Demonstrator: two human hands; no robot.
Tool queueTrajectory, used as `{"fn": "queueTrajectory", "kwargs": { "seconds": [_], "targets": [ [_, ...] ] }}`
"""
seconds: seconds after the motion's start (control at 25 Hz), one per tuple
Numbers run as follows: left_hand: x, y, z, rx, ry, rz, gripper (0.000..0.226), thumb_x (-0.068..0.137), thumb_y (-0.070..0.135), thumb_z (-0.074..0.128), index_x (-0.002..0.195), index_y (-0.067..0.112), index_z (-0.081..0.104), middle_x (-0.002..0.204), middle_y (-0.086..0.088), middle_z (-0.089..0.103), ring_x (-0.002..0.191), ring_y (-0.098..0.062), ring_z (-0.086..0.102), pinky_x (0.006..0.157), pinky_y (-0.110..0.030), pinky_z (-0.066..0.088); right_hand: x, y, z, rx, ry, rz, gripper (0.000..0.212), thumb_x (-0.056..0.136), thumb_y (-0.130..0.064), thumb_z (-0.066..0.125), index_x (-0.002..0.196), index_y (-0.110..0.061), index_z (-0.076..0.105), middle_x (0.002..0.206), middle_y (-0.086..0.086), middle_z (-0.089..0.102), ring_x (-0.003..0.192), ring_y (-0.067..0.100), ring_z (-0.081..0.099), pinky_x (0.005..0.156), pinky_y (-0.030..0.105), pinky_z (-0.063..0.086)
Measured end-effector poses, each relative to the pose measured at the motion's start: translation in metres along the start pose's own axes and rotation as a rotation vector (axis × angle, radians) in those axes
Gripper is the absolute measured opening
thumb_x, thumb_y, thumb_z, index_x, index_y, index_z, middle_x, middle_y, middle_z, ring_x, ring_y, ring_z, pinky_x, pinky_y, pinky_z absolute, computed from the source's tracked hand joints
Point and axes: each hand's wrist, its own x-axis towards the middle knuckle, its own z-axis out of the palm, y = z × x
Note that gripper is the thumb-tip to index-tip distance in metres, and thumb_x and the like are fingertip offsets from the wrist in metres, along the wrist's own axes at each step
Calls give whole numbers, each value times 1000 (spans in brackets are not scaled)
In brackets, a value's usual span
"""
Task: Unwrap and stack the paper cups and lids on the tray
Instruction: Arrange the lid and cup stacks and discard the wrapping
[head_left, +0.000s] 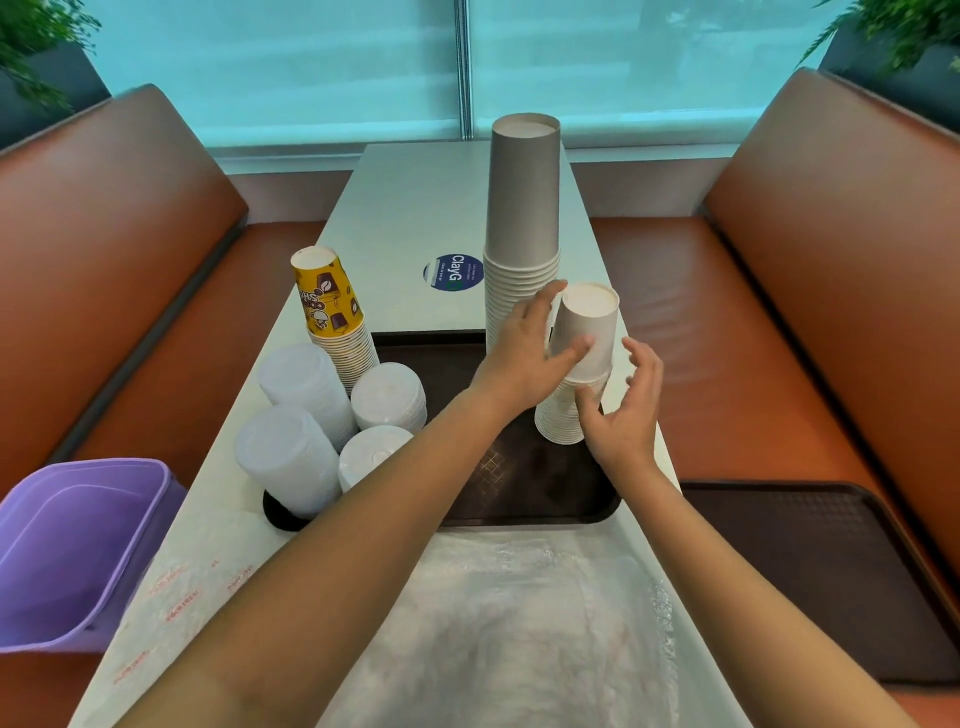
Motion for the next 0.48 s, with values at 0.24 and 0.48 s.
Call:
{"fn": "queueTrajectory", "kwargs": {
  "seconds": [0.24, 0.48],
  "targets": [
    [-10, -15, -61, 93, 385, -94, 30, 91, 18, 59, 120, 14, 59, 126, -6, 53, 101, -14, 56, 77, -19, 43, -12, -50, 31, 29, 76, -457, 33, 78, -18, 56, 109, -9, 55, 113, 8, 54, 107, 20, 48, 100, 17, 34],
    [-6, -40, -144, 327, 674, -147, 34, 85, 19, 61, 119, 15, 59, 129, -10, 47, 118, -25, 46, 94, -28, 37, 24, -103, 98, -12, -469, -243, 36, 86, -17, 61, 121, -10, 55, 125, 6, 53, 116, 21, 47, 92, 22, 37]
  ]
}}
